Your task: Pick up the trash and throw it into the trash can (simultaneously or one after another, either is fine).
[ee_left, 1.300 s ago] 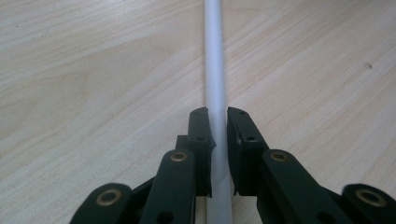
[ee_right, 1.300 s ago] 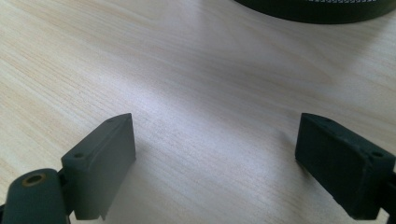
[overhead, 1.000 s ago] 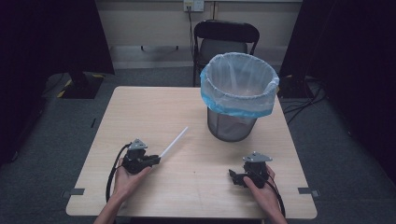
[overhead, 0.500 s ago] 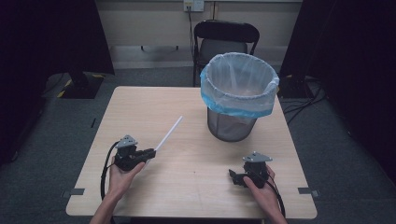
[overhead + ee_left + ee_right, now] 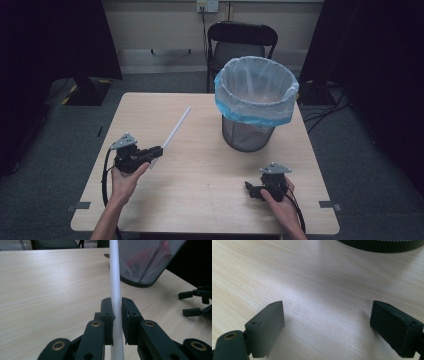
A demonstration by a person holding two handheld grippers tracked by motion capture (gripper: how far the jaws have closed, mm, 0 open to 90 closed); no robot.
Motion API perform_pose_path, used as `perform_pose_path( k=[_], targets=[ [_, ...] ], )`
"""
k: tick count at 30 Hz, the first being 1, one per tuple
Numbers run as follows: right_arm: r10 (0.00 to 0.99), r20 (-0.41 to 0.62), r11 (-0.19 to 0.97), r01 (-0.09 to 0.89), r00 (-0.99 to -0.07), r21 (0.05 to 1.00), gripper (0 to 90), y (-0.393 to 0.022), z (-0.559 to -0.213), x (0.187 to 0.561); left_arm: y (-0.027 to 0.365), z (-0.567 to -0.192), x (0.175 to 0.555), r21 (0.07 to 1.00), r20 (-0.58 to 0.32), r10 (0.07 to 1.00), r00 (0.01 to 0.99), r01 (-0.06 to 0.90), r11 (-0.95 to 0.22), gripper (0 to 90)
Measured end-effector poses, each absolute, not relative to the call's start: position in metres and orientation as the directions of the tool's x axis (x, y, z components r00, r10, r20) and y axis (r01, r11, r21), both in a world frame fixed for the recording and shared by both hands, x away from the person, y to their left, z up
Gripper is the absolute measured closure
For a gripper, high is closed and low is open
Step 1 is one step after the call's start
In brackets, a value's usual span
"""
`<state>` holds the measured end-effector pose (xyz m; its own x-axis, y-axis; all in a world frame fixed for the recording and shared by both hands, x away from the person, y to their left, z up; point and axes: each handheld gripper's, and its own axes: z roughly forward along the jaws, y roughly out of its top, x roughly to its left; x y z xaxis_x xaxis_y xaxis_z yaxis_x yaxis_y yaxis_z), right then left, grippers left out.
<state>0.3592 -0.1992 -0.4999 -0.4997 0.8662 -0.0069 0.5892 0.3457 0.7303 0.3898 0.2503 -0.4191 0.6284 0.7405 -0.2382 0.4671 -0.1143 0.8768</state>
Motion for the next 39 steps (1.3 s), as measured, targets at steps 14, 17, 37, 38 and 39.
perform_pose_path(
  k=[14,17,37,38,39],
  targets=[
    [0.867,-0.008,0.345,0.589,-0.499,0.731,11.3,-0.199,-0.5,0.359,0.238,-0.384,0.406,0.917,-0.211,0.714,0.668,0.387,-0.092,80.6],
    [0.867,-0.008,0.345,0.589,-0.499,0.731,11.4,-0.199,-0.5,0.359,0.236,-0.378,0.409,0.922,-0.214,0.706,0.675,0.378,-0.082,80.6],
    [0.866,-0.008,0.346,0.588,-0.5,0.731,11.4,-0.199,-0.5,0.359,0.211,-0.328,0.419,0.958,-0.122,0.659,0.743,0.262,-0.117,80.7],
    [0.866,-0.007,0.346,0.589,-0.5,0.73,11.4,-0.199,-0.5,0.359,0.209,-0.326,0.419,0.959,-0.115,0.654,0.748,0.255,-0.122,80.8],
    [0.866,-0.007,0.346,0.589,-0.5,0.73,11.4,-0.199,-0.5,0.359,0.207,-0.323,0.419,0.96,-0.108,0.652,0.75,0.25,-0.128,80.8]
  ],
)
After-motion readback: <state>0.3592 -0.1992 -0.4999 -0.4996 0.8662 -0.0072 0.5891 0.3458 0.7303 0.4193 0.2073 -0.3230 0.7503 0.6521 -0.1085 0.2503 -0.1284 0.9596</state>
